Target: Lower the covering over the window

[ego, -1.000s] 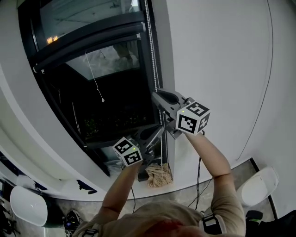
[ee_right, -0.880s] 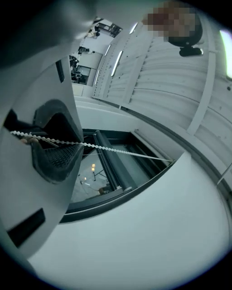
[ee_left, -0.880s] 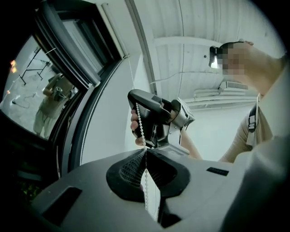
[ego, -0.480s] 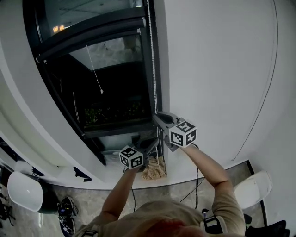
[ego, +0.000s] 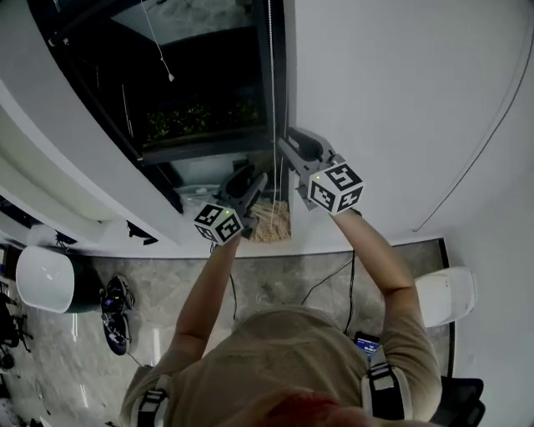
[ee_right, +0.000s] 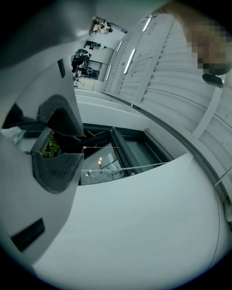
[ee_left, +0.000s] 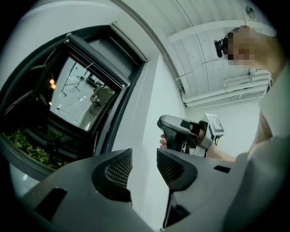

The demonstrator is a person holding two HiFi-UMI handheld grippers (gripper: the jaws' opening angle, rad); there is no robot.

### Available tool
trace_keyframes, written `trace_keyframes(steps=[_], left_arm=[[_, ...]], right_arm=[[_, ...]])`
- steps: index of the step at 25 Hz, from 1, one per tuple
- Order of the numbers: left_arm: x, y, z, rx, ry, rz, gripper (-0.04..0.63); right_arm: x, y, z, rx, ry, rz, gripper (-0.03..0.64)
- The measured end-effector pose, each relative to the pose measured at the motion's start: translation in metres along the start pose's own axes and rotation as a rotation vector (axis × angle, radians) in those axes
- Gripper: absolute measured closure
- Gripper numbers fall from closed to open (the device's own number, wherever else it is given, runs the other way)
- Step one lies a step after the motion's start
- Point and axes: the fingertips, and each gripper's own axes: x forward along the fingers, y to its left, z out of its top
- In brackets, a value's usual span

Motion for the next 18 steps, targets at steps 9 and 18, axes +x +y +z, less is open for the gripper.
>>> trace_keyframes(steps=[9,18], left_arm=[[-0.055,-0.019,-0.057,0.095,0.066,0.177,0.434],[-0.104,-0.044,-0.150,-0.024,0.164,0.244,0.434]], right_arm=[[-0.077,0.008,-0.112,0.083,0.124,-0.053,0.517],[-0.161,0.012,-0.209,0.072,0.268,-0.096,0.514]])
